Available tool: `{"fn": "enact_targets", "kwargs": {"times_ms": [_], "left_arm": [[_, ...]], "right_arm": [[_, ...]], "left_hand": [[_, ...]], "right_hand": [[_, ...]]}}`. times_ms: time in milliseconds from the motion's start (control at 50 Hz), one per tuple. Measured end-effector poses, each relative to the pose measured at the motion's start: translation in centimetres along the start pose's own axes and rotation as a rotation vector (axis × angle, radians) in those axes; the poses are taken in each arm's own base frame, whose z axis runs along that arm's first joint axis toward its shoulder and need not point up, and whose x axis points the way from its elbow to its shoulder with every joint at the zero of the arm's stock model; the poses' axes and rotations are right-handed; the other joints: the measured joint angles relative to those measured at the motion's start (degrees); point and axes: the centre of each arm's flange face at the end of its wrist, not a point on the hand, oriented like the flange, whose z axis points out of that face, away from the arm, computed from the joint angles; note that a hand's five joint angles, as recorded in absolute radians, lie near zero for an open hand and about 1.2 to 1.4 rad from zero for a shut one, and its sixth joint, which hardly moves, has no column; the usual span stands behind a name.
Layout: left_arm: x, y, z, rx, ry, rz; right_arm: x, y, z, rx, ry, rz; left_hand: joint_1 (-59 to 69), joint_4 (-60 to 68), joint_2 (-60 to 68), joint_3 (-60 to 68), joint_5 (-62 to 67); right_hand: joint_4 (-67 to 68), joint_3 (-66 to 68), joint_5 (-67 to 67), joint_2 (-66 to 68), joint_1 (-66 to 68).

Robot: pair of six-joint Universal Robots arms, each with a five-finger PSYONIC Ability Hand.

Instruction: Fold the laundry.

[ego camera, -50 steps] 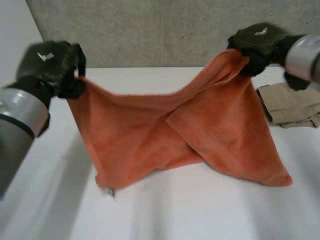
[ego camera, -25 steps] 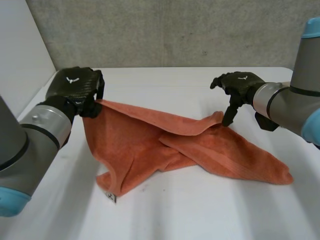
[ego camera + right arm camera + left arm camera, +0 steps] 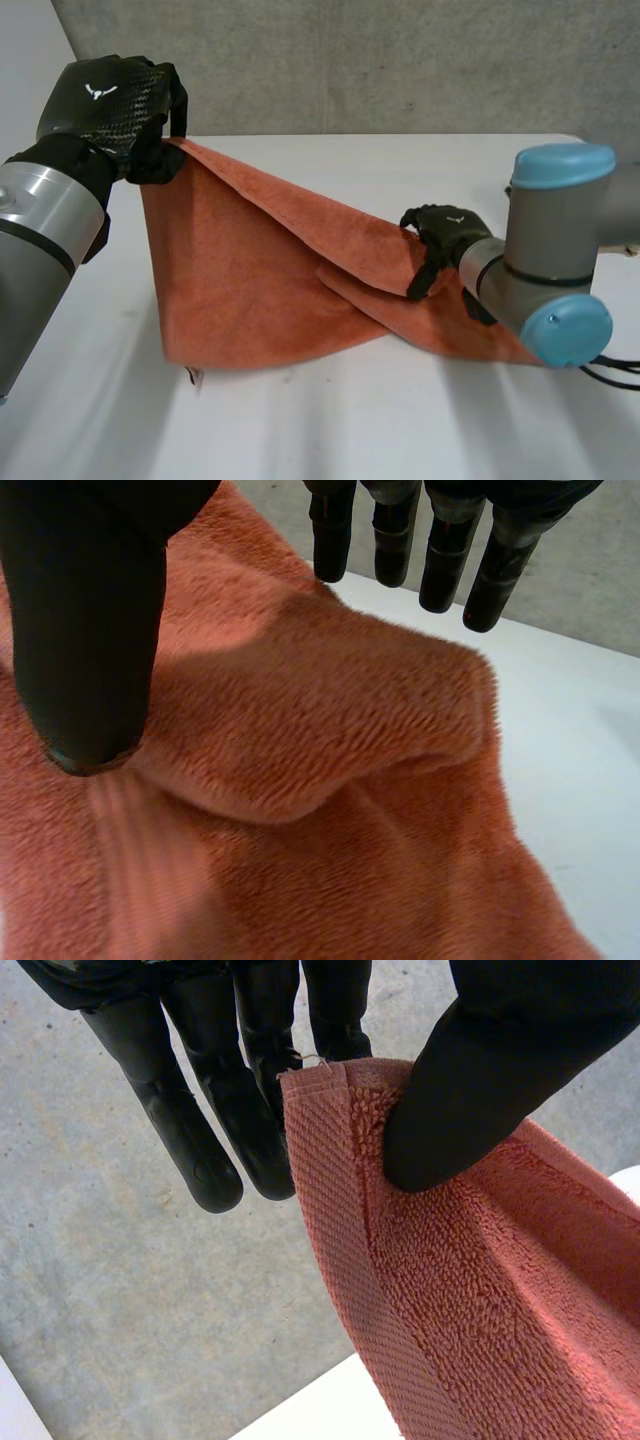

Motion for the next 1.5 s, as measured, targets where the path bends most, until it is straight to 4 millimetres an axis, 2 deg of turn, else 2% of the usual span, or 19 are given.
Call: {"fn": "enact_targets", "kwargs": {"times_ms": [220, 320, 440, 560, 760, 880, 1060, 1140, 1160, 1200, 1260, 1300, 1320, 1340, 1360, 1400, 1420, 1480, 1500], "left_arm": [[0.1, 0.0, 0.5, 0.001, 0.001, -0.002], [0.1, -0.2, 0.5, 0.008, -0.001, -0.004], [0.0, -0.5, 0.4, 0.018, -0.003, -0.008], [-0.1, -1.0, 0.1, 0.031, -0.007, -0.011], [-0.3, -0.7, 0.0, 0.018, -0.013, -0.009], [-0.2, -0.6, -0.1, 0.011, -0.009, -0.01], [-0.1, -0.6, -0.2, 0.01, -0.004, -0.011], [0.0, -0.8, -0.4, 0.012, -0.003, -0.012], [-0.1, -0.8, -0.4, 0.013, -0.004, -0.012], [-0.1, -1.0, -0.6, 0.016, -0.006, -0.012], [-0.3, -1.2, -0.7, 0.02, -0.01, -0.012], [-0.4, -1.3, -0.7, 0.024, -0.014, -0.011], [-0.5, -1.4, -0.7, 0.027, -0.018, -0.01], [-0.5, -1.4, -0.7, 0.027, -0.018, -0.01], [-0.7, -1.6, -0.7, 0.033, -0.023, -0.009], [-0.9, -1.9, -0.6, 0.043, -0.03, -0.006], [-0.9, -1.9, -0.6, 0.045, -0.032, -0.006], [-1.4, -2.3, -0.5, 0.059, -0.046, 0.0], [-1.5, -2.3, -0.5, 0.061, -0.049, 0.001]], "right_arm": [[-1.0, 1.8, -1.6, 0.091, -0.015, -0.02], [-1.4, 3.2, -0.7, 0.096, -0.001, -0.036], [-1.2, 3.7, 1.1, 0.113, 0.051, -0.068], [-0.5, 2.8, 3.0, 0.162, 0.124, -0.099], [1.7, -0.4, 3.1, 0.241, 0.151, -0.074], [2.0, -1.0, 3.0, 0.237, 0.083, -0.054], [1.8, -0.6, 3.6, 0.19, -0.018, 0.108], [2.5, 0.2, 5.1, 0.167, -0.012, 0.18], [2.8, 0.3, 5.4, 0.167, -0.005, 0.187], [3.4, 0.2, 5.6, 0.173, 0.007, 0.188], [4.1, -0.9, 5.5, 0.2, 0.019, 0.176], [4.5, -2.2, 5.1, 0.235, 0.027, 0.153], [4.7, -4.2, 4.2, 0.28, 0.029, 0.105], [4.7, -4.2, 4.2, 0.28, 0.029, 0.105], [4.7, -6.9, 2.5, 0.333, 0.028, 0.013], [4.4, -10.0, -0.1, 0.385, 0.025, -0.131], [4.3, -10.7, -0.7, 0.395, 0.024, -0.165], [3.5, -14.6, -5.3, 0.415, 0.037, -0.417], [3.3, -15.1, -6.2, 0.406, 0.04, -0.461]], "left_hand": [[0.0, 0.0, 0.0, 0.0, 0.0], [0.0, 0.0, 0.0, 0.0, 0.0], [0.0, 0.0, 0.0, 0.0, 0.0], [0.0, 0.0, 0.0, 0.0, 0.0], [0.0, 0.0, 0.0, 0.0, 0.0], [0.0, 0.0, 0.0, 0.0, 0.0], [0.0, 0.0, 0.0, 0.0, 0.0], [0.0, 0.0, 0.0, 0.0, 0.0], [0.0, 0.0, 0.0, 0.0, 0.0], [0.0, 0.0, 0.0, 0.0, 0.0], [0.0, 0.0, 0.0, 0.0, 0.0], [0.0, 0.0, 0.0, 0.0, 0.0], [0.0, 0.0, 0.0, 0.0, 0.0], [0.0, 0.0, 0.0, 0.0, 0.0], [0.0, 0.0, 0.0, 0.0, 0.0], [0.0, 0.0, 0.0, 0.0, 0.0], [0.0, 0.0, 0.0, 0.0, 0.0], [0.0, 0.0, 0.0, 0.0, 0.0], [0.0, 0.0, 0.0, 0.0, 0.0]], "right_hand": [[0.0, 0.0, 0.0, 0.0, 0.0], [0.0, 0.0, 0.0, 0.0, 0.0], [0.06, 0.22, 0.17, 0.0, 0.02], [3.55, 5.06, 3.99, 2.59, 2.56], [7.02, 8.42, 7.19, 3.66, 5.79], [7.4, 8.73, 7.65, 4.4, 6.14], [18.1, 19.36, 17.24, 17.98, 15.28], [33.13, 34.84, 32.08, 33.46, 28.36], [44.22, 45.27, 43.25, 43.84, 37.89], [52.84, 53.61, 52.03, 52.47, 44.15], [53.72, 54.39, 52.66, 52.62, 44.2], [53.95, 54.66, 52.66, 52.62, 44.2], [54.02, 54.67, 52.67, 52.62, 44.2], [54.02, 54.67, 52.67, 52.62, 44.2], [54.03, 54.68, 52.66, 52.62, 44.2], [54.03, 54.68, 52.67, 52.62, 44.21], [54.03, 54.68, 52.67, 52.62, 44.21], [54.03, 54.68, 52.67, 52.62, 44.21], [54.03, 54.68, 52.67, 52.62, 44.21]]}}
